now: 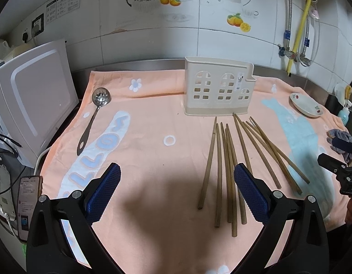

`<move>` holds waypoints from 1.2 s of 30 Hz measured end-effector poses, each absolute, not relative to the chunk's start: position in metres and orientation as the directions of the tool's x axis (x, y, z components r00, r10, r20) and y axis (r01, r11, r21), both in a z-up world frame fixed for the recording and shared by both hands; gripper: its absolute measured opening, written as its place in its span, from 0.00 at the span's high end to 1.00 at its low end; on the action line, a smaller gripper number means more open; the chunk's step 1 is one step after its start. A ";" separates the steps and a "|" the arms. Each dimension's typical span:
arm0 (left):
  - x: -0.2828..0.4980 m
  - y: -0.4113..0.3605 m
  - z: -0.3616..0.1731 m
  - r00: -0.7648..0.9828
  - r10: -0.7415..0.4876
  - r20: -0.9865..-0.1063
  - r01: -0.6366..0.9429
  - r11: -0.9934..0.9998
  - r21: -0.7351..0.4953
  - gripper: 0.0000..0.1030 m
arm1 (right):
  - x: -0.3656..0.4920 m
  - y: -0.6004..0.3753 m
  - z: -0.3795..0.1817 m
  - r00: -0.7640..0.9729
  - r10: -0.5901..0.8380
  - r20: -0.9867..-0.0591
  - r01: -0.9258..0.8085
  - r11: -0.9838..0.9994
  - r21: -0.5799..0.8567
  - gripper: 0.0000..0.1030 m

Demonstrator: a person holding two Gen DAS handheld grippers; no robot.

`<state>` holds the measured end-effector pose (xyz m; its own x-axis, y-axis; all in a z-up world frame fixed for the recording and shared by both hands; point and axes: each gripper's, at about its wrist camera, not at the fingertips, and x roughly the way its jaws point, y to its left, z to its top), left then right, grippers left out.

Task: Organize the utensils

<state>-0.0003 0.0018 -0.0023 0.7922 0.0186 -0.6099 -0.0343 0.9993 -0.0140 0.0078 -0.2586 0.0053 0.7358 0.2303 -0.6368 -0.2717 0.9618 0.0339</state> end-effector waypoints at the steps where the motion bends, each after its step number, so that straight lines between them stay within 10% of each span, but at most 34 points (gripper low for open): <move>1: -0.001 0.001 -0.001 0.794 0.019 -0.608 -0.034 0.999 -0.014 0.05 | 0.008 -0.259 0.005 0.737 0.230 -0.636 -0.271 0.962 0.035 0.07; 36: -0.004 0.004 0.010 0.813 0.009 -0.583 -0.032 0.999 -0.031 0.05 | 0.003 -0.256 0.014 0.754 0.235 -0.613 -0.268 0.963 0.039 0.08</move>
